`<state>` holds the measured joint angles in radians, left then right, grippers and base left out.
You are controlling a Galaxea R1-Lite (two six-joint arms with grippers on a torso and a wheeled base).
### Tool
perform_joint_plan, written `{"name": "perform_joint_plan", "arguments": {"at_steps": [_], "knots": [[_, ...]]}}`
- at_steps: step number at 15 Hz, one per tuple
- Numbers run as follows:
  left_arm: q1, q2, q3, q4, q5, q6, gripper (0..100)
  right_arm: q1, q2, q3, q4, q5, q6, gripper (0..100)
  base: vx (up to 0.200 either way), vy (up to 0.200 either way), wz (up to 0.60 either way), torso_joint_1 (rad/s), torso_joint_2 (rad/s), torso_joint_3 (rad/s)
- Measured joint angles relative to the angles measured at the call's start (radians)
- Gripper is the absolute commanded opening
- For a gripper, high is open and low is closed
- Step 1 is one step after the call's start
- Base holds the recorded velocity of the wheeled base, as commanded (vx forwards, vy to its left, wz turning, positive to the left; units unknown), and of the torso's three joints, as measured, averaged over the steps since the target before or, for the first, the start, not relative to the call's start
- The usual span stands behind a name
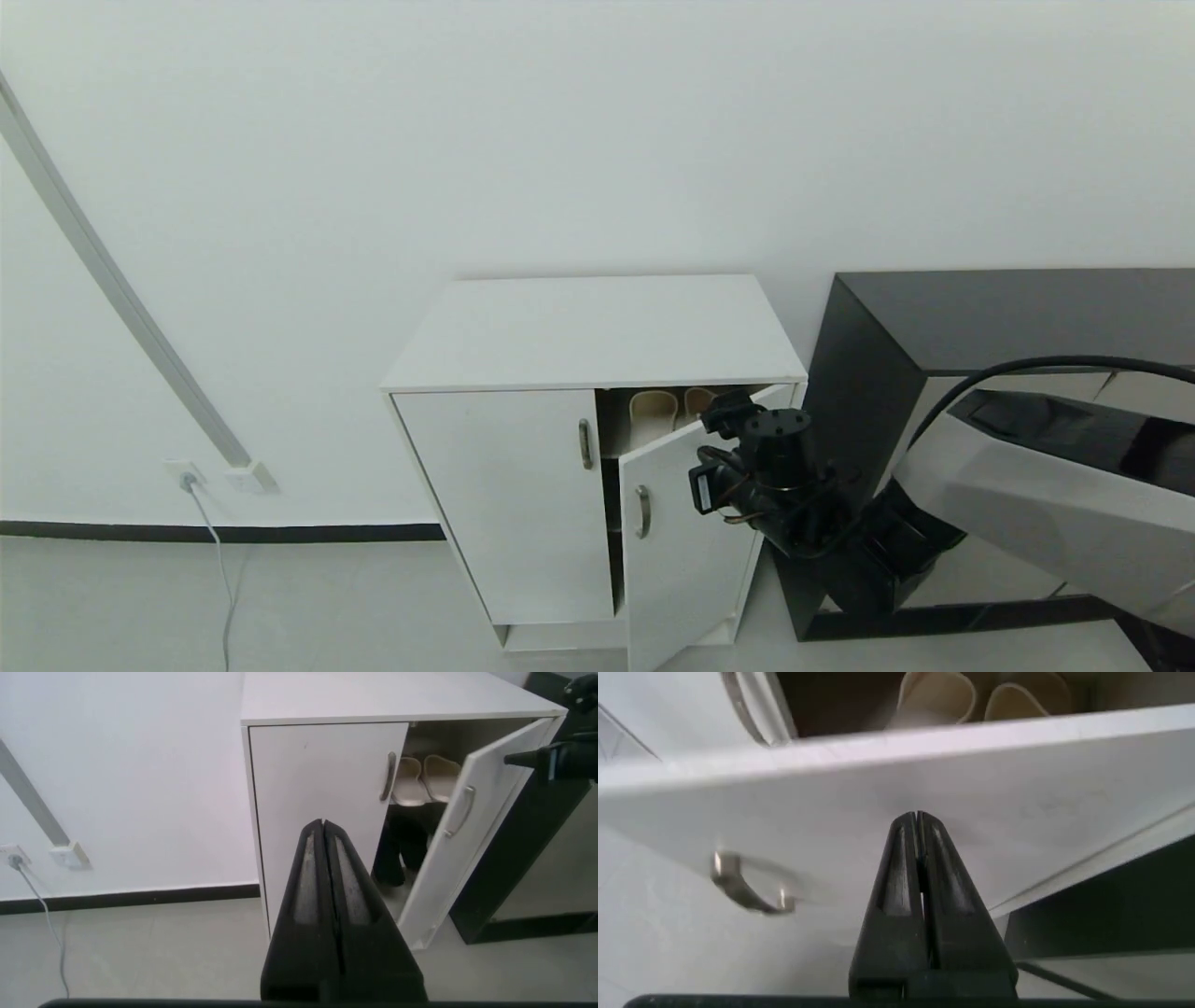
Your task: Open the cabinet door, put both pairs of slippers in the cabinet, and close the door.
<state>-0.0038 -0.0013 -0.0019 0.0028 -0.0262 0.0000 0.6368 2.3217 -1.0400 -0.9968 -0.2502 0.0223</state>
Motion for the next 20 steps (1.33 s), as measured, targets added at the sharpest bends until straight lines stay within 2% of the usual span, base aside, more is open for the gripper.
{"name": "perform_joint_plan", "arguments": {"at_steps": [7, 20], "knots": [[0.001, 0.0, 0.0, 0.0, 0.0, 0.0, 0, -0.033, 0.113, -0.163, 0.002, 0.0, -0.005, 0, 0.0, 0.0, 0.0, 0.0, 0.0, 0.0], [0.001, 0.0, 0.0, 0.0, 0.0, 0.0, 0, -0.072, 0.213, -0.328, 0.003, -0.001, -0.007, 0, 0.0, 0.0, 0.0, 0.0, 0.0, 0.0]]}}
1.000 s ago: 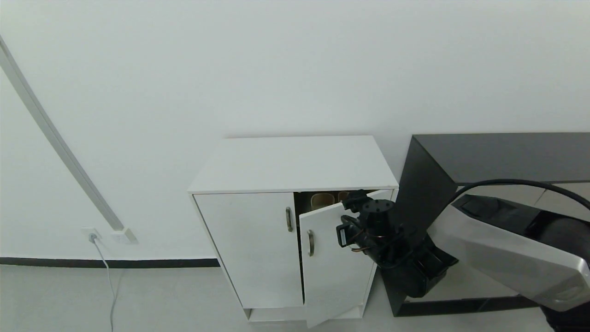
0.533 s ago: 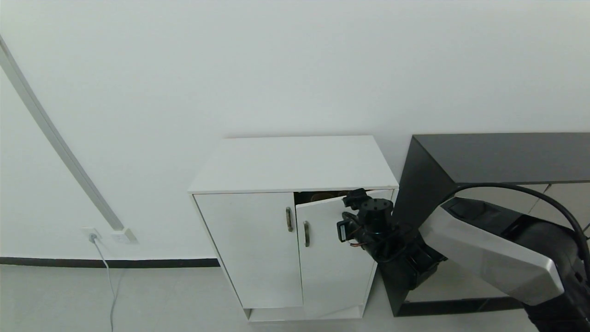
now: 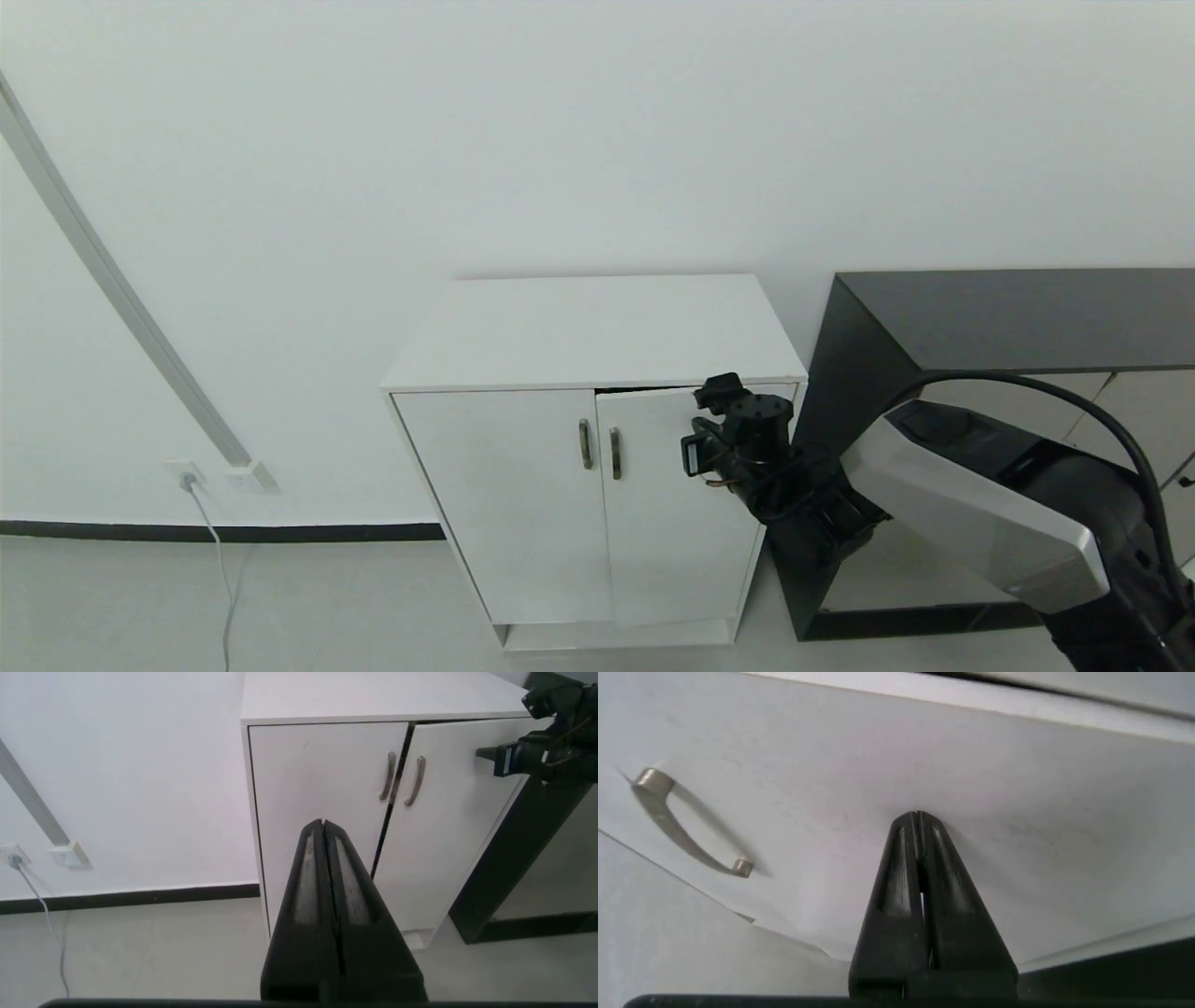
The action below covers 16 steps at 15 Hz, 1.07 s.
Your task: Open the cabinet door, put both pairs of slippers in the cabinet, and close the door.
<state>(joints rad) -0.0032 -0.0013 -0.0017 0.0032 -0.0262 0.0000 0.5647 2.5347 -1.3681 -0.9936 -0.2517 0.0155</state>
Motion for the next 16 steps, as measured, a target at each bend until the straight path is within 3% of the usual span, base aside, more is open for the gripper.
{"name": "perform_joint_plan", "arguments": {"at_steps": [11, 16], "knots": [[0.0, 0.0, 0.0, 0.0, 0.0, 0.002, 0, -0.019, 0.041, -0.077, 0.005, 0.001, 0.001, 0, 0.0, 0.0, 0.0, 0.0, 0.0, 0.0], [0.0, 0.0, 0.0, 0.0, 0.0, 0.001, 0, -0.021, 0.032, -0.045, -0.005, -0.002, 0.001, 0, 0.0, 0.0, 0.0, 0.0, 0.0, 0.0]]}}
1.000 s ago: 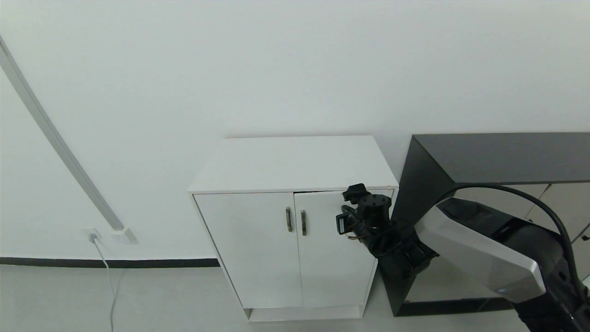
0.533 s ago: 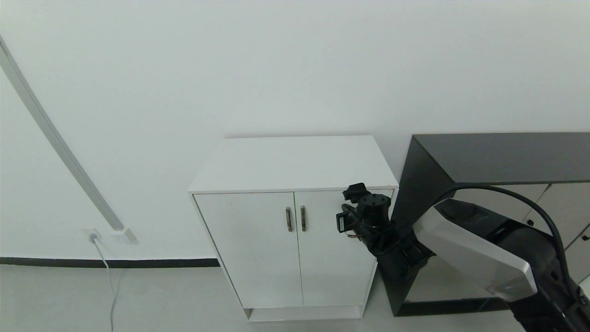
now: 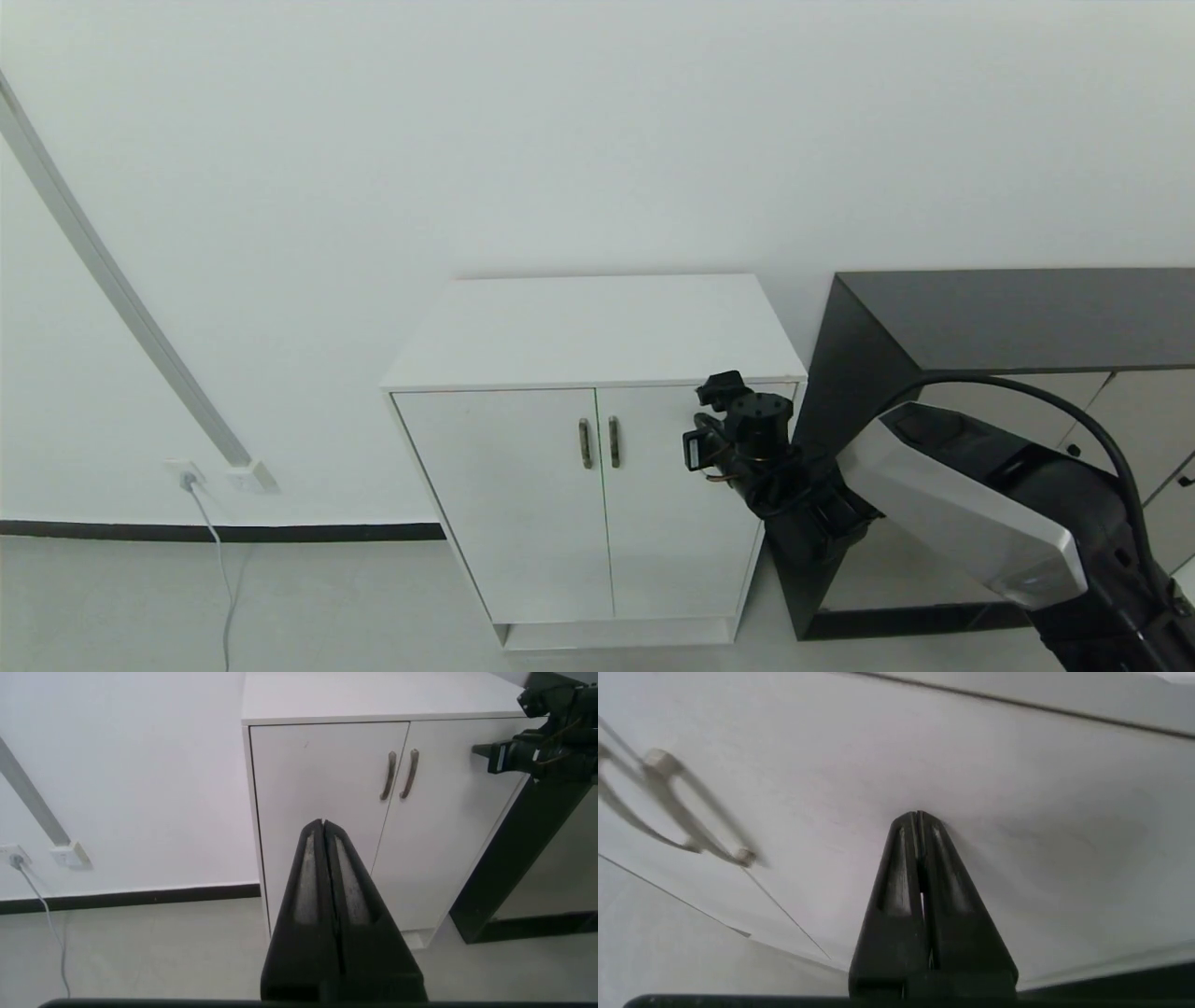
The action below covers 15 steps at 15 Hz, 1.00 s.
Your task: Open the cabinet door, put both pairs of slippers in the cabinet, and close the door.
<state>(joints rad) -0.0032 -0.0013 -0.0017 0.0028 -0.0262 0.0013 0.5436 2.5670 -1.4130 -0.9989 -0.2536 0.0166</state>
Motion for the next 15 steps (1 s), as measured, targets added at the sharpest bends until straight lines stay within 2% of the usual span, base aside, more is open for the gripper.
{"name": "perform_joint_plan", "arguments": {"at_steps": [9, 15], "knots": [[0.0, 0.0, 0.0, 0.0, 0.0, -0.001, 0, 0.02, -0.149, 0.282, -0.132, -0.005, 0.001, 0, 0.0, 0.0, 0.0, 0.0, 0.0, 0.0], [0.0, 0.0, 0.0, 0.0, 0.0, -0.001, 0, -0.013, -0.327, 0.589, -0.262, -0.014, 0.001, 0, 0.0, 0.0, 0.0, 0.0, 0.0, 0.0]]}}
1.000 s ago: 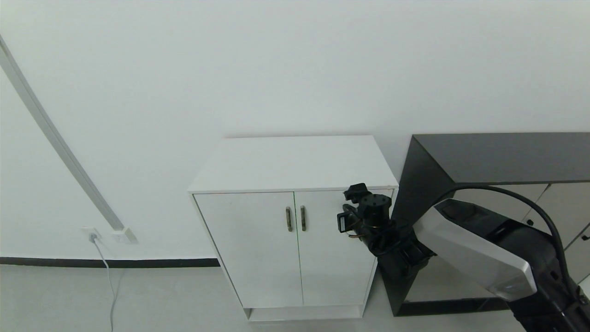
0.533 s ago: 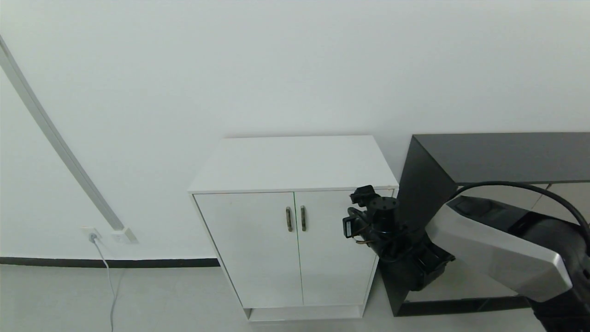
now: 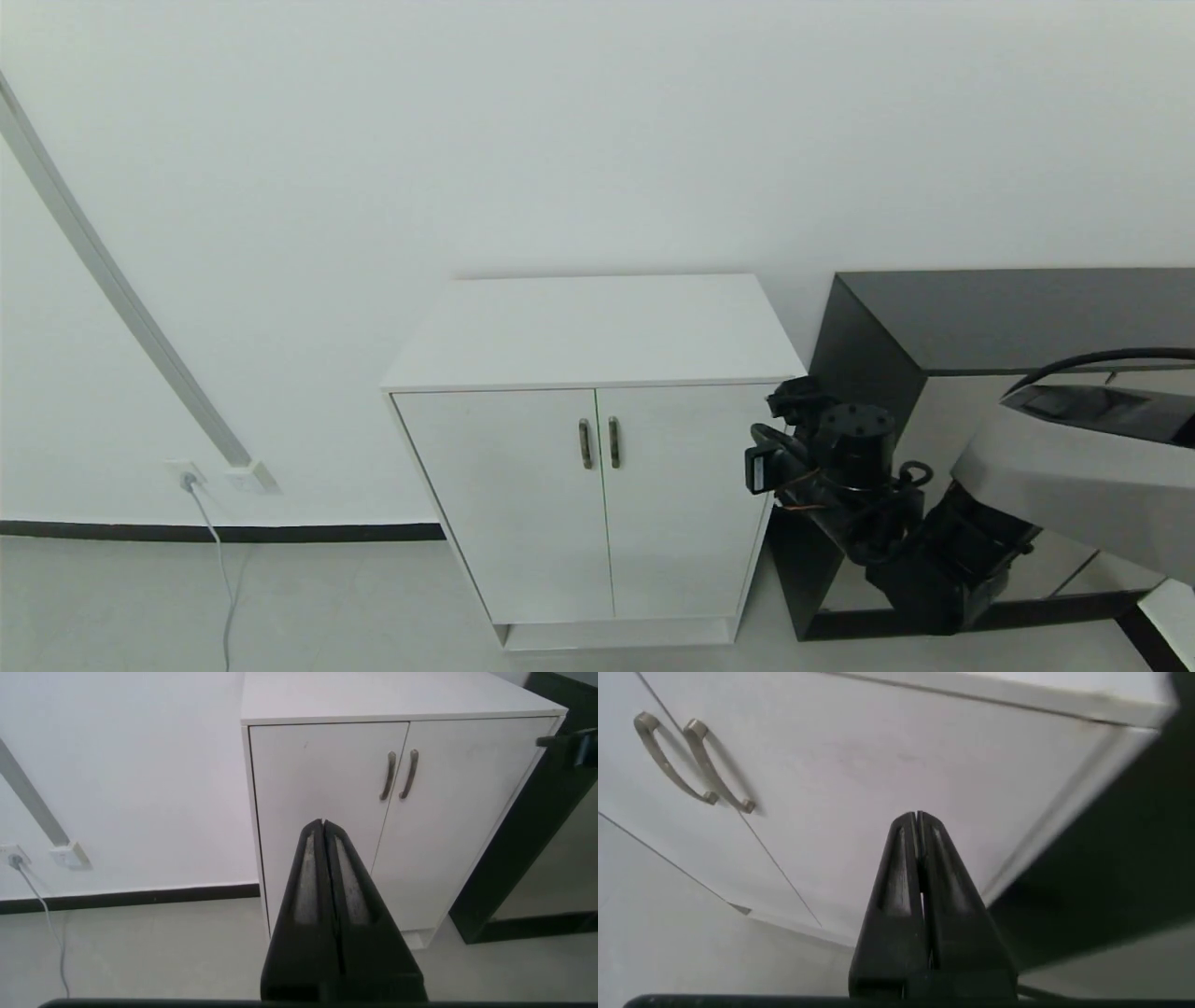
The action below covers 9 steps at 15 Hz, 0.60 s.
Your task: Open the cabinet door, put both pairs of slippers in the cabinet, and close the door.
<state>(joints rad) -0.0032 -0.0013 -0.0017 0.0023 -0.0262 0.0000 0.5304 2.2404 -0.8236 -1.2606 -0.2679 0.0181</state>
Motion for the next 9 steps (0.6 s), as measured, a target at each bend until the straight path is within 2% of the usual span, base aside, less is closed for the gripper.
{"name": "perform_joint_plan", "arguments": {"at_steps": [9], "knots": [[0.0, 0.0, 0.0, 0.0, 0.0, 0.0, 0, -0.175, -0.402, 0.4, -0.016, -0.022, -0.001, 0, 0.0, 0.0, 0.0, 0.0, 0.0, 0.0]]}}
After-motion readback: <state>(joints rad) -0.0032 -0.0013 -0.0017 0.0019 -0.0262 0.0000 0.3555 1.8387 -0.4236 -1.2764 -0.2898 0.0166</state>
